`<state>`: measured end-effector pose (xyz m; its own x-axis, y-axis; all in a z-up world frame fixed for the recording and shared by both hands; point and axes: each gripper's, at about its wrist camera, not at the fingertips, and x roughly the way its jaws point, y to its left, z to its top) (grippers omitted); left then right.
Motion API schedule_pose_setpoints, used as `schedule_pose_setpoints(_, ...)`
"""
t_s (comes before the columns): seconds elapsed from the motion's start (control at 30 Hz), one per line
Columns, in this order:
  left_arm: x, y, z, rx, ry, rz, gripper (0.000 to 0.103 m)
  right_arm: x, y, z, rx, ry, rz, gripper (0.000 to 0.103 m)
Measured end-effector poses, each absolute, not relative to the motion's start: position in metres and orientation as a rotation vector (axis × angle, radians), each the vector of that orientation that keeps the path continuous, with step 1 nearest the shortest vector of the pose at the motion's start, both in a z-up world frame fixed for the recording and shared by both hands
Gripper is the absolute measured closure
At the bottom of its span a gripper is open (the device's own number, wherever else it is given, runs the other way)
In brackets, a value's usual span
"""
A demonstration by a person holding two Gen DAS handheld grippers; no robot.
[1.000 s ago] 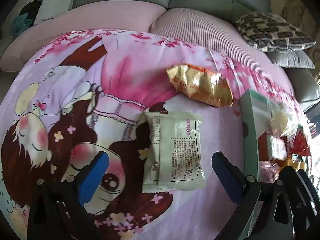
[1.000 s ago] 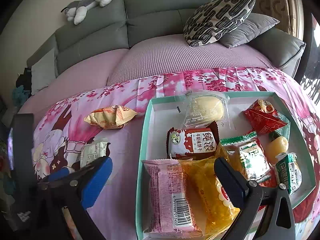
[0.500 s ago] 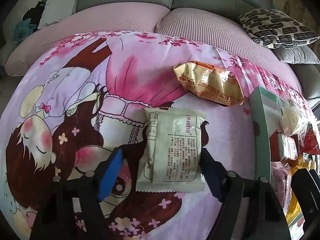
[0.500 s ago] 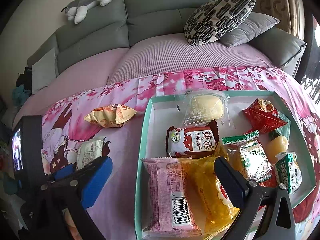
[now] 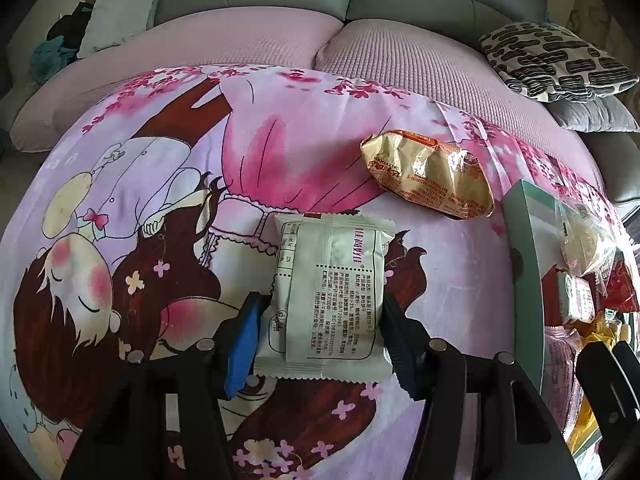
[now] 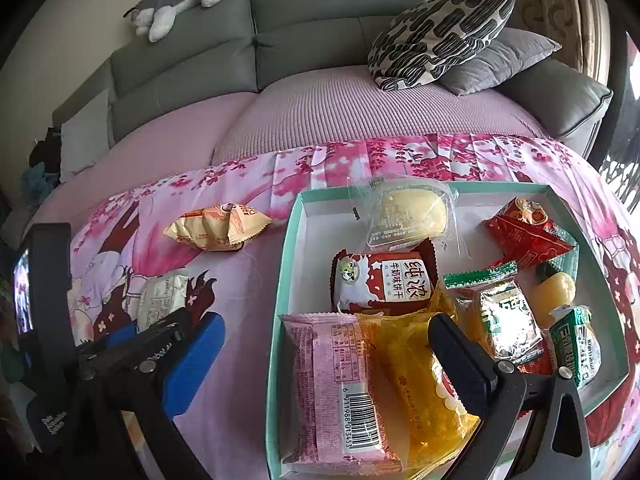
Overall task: Organize snacks
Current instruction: 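Grasp the pale printed wafer packet with the left gripper, then grasp the gold bread bag with the right gripper while the left holds the wafer packet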
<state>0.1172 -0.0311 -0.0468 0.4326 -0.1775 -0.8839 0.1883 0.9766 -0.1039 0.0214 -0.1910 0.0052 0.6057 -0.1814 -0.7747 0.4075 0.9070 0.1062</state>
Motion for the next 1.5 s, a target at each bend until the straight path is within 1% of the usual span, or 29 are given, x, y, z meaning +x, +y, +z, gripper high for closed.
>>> schedule_pose_setpoints(0.23,0.122,-0.022,-0.042,-0.041,1.098,-0.252,0.045,0.028,-0.186,0.004,0.238,0.873,-0.369,0.0)
schedule_pose_setpoints(0.7,0.138,-0.002,-0.026,-0.116,1.055,-0.254,0.046,0.056,-0.169,0.008,0.135,0.883,-0.378,0.0)
schedule_pose_setpoints(1.03,0.154,0.032,-0.021,-0.182,1.023,-0.173,0.046,0.106,-0.15,0.021,0.164,0.842,-0.271,0.0)
schedule_pose_setpoints(1.17,0.159,0.044,-0.024,-0.208,1.027,-0.15,0.046,0.13,-0.14,0.019,0.177,0.838,-0.234,0.0)
schedule_pose_setpoints(1.33,0.162,0.055,-0.029,-0.227,1.032,-0.123,0.046,0.162,-0.136,0.002,0.224,0.889,-0.189,0.0)
schedule_pose_setpoints(1.5,0.164,0.063,-0.031,-0.252,1.035,-0.117,0.046,0.179,-0.131,-0.014,0.21,0.93,-0.212,0.0)
